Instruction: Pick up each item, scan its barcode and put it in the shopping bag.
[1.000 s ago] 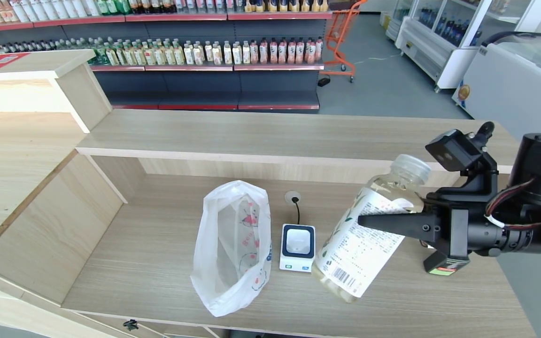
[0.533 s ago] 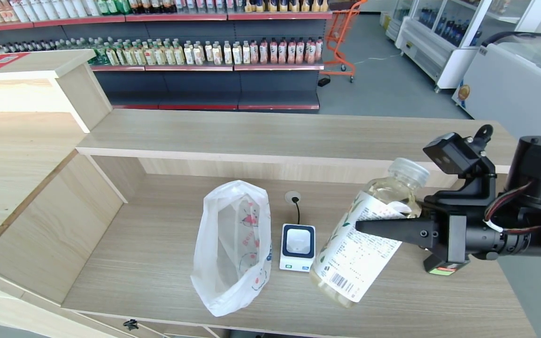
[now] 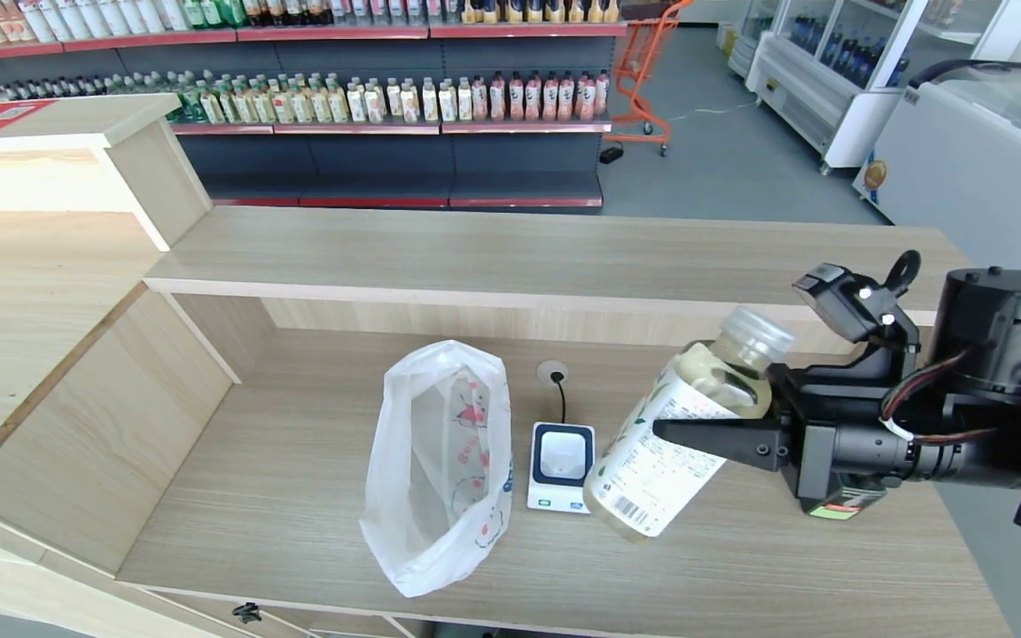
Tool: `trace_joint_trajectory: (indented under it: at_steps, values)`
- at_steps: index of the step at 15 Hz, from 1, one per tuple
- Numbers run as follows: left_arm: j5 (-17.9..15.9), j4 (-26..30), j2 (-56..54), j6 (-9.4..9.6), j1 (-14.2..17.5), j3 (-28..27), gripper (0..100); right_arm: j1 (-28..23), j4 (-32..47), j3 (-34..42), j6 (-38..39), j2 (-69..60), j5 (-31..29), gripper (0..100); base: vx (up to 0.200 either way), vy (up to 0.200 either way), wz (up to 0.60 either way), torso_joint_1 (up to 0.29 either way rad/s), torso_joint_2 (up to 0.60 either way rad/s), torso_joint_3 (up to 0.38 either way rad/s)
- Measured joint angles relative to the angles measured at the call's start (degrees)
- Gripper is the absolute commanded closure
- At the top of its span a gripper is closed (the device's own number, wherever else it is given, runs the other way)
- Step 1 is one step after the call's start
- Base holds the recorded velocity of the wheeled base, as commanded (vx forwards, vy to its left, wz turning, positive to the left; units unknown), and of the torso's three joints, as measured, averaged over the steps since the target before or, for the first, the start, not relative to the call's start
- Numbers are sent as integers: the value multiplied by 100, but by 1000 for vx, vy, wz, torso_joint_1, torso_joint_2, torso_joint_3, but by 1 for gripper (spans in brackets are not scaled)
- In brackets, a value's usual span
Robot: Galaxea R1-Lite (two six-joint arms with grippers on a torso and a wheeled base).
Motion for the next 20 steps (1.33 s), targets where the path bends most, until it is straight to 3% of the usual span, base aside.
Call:
trace_joint_trajectory:
  at_steps: [3, 7, 10, 14, 20]
  values:
    - [0, 0, 0, 0, 5, 0, 0, -249, -299, -190, -1835, 608, -809, 100, 0, 0, 0, 0, 0, 0]
    - [0, 0, 0, -2, 5, 0, 0, -441, -1744, -835, -2889, 1891, -889, 100, 0, 0, 0, 0, 0, 0]
    - [0, 0, 0, 0, 5, 0, 0, -441, -2532, -1407, -3502, 3029, -443, 100, 0, 0, 0, 0, 0, 0]
    - [0, 0, 0, 0, 5, 0, 0, -416, -3383, -1952, -3680, 4200, 378, 100, 0, 0, 0, 0, 0, 0]
    - [0, 0, 0, -2, 5, 0, 0, -553, -3666, -2266, -4470, 5135, 1185, 100, 0, 0, 0, 0, 0, 0]
